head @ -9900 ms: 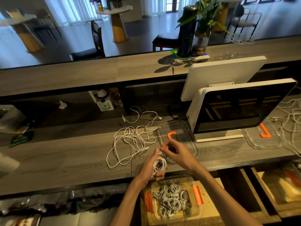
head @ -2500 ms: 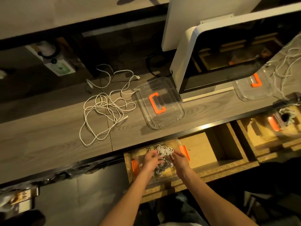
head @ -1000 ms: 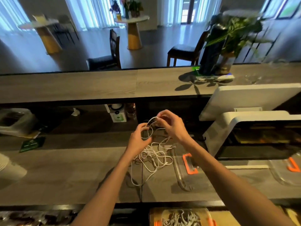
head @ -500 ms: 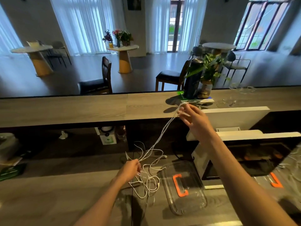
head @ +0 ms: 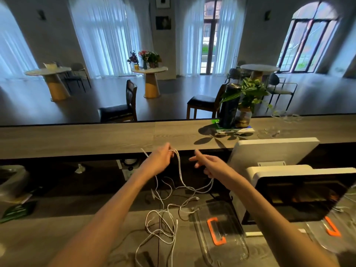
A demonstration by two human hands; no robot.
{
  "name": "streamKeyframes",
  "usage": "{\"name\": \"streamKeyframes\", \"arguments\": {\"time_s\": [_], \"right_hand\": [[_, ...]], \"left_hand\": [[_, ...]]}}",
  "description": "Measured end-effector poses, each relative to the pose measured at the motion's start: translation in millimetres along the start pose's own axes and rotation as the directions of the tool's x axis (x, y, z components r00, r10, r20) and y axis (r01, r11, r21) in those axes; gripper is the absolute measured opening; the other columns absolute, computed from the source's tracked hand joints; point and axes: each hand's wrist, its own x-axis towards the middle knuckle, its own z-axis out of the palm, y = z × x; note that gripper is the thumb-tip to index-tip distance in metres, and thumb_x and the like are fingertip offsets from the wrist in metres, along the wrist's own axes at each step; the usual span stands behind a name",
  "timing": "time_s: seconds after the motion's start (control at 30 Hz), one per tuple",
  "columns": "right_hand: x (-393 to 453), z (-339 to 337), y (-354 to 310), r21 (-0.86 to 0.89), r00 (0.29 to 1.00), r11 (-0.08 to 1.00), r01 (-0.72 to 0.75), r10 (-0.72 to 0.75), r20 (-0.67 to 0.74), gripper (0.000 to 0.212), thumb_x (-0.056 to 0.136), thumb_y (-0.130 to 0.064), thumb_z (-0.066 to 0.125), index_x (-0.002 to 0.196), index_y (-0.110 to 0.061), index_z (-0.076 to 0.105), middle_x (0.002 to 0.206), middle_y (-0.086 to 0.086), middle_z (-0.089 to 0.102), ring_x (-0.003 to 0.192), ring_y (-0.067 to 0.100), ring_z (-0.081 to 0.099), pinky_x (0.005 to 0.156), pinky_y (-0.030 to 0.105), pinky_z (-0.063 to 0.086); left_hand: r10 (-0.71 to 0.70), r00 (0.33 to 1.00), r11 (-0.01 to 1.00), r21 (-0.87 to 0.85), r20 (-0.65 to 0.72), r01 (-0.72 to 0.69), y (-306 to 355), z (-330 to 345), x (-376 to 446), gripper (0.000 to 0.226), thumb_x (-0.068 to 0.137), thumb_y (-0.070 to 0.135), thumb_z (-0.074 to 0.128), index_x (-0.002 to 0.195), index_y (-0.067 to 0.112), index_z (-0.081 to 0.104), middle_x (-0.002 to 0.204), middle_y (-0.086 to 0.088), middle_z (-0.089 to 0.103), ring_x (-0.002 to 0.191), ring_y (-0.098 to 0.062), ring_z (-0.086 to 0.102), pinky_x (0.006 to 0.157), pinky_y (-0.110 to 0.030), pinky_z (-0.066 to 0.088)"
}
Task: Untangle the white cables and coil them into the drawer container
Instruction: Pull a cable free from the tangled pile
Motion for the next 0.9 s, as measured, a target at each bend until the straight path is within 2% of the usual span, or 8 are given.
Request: {"name": "streamKeyframes", "arguments": {"time_s": [0.07,0.13,0.27,0.33,0.4,0.5,0.73,0.9], "right_hand": [[-6,11,-7,-0.063,0.996,0.997,0.051,-0.047,0.076,0.046,0.087,-0.068,0.064,0.118,-0.036,0.073,0.108,-0.007,0.071,0.098,0.012,0.065,0.082,0.028,0.052],[-8,17,-7,-0.074,0.989,0.990,0.123,-0.116,0.096,0.037,0.087,-0.056,0.073,0.117,-0.033,0.073,0.110,-0.010,0.073,0.106,0.009,0.067,0.088,0.023,0.050],[-7,15,-6,-0.038,0.967,0.990,0.135,-0.140,-0.212,0.042,0.082,-0.043,0.084,0.109,-0.019,0.063,0.088,-0.006,0.067,0.078,0.008,0.060,0.065,0.015,0.047],[-10,10,-8,-0.125,0.963,0.970,0.210,-0.227,-0.146,0.033,0.087,-0.040,0.079,0.115,-0.028,0.064,0.097,-0.013,0.069,0.088,0.005,0.065,0.071,0.010,0.050],[-11,5,-8,-0.196,0.957,0.938,0.285,-0.291,0.000,0.014,0.098,-0.039,0.066,0.109,-0.033,0.073,0.099,-0.014,0.074,0.098,0.006,0.068,0.085,0.018,0.051],[-15,-11,-7,-0.164,0.963,0.951,0.263,-0.269,-0.014,0.031,0.104,-0.041,0.054,0.097,-0.020,0.075,0.080,-0.003,0.066,0.075,0.016,0.057,0.070,0.028,0.044],[-15,-78,-4,0.058,0.937,0.980,0.189,-0.162,-0.310,0.032,0.109,-0.032,0.045,0.090,-0.017,0.065,0.066,-0.004,0.049,0.061,0.010,0.042,0.053,0.020,0.033],[-22,-100,-11,0.143,0.886,0.969,0.200,-0.117,-0.448,0.032,0.110,-0.031,0.045,0.086,-0.017,0.062,0.079,0.000,0.065,0.064,0.009,0.047,0.055,0.020,0.035]], "left_hand": [[0.050,0.997,0.999,0.018,0.056,-0.051,25,-6,3,0.010,0.107,0.018,0.043,0.110,0.017,0.052,0.095,-0.001,0.061,0.081,-0.010,0.058,0.066,-0.022,0.042],[0.073,0.991,0.997,0.006,0.108,-0.074,44,-9,4,0.011,0.107,0.017,0.044,0.115,0.016,0.051,0.095,0.001,0.059,0.083,-0.009,0.058,0.067,-0.022,0.043],[0.117,0.981,0.993,0.007,0.155,-0.119,57,-12,4,0.009,0.106,0.019,0.046,0.115,0.017,0.048,0.090,0.004,0.057,0.081,-0.008,0.056,0.067,-0.022,0.043],[0.151,0.978,0.988,0.008,0.143,-0.153,57,-12,3,0.010,0.105,0.019,0.050,0.115,0.018,0.048,0.089,0.004,0.059,0.081,-0.008,0.058,0.068,-0.021,0.044],[0.199,0.974,0.980,0.006,0.108,-0.201,55,-13,4,0.012,0.102,0.015,0.054,0.111,0.019,0.049,0.085,0.002,0.060,0.078,-0.009,0.060,0.069,-0.022,0.046],[0.224,0.973,0.974,0.025,0.061,-0.226,46,-15,2,0.012,0.100,0.016,0.058,0.108,0.022,0.051,0.081,0.003,0.061,0.074,-0.006,0.060,0.068,-0.021,0.046],[0.017,0.997,0.995,0.100,0.080,-0.025,-30,-15,-14,0.014,0.103,0.020,0.053,0.096,0.021,0.064,0.087,0.005,0.064,0.077,-0.011,0.062,0.070,-0.023,0.051],[-0.135,0.989,0.977,0.175,0.059,0.123,-87,-21,-34,0.016,0.103,0.019,0.055,0.091,0.018,0.065,0.078,0.008,0.061,0.065,-0.003,0.055,0.059,-0.013,0.041]]}}
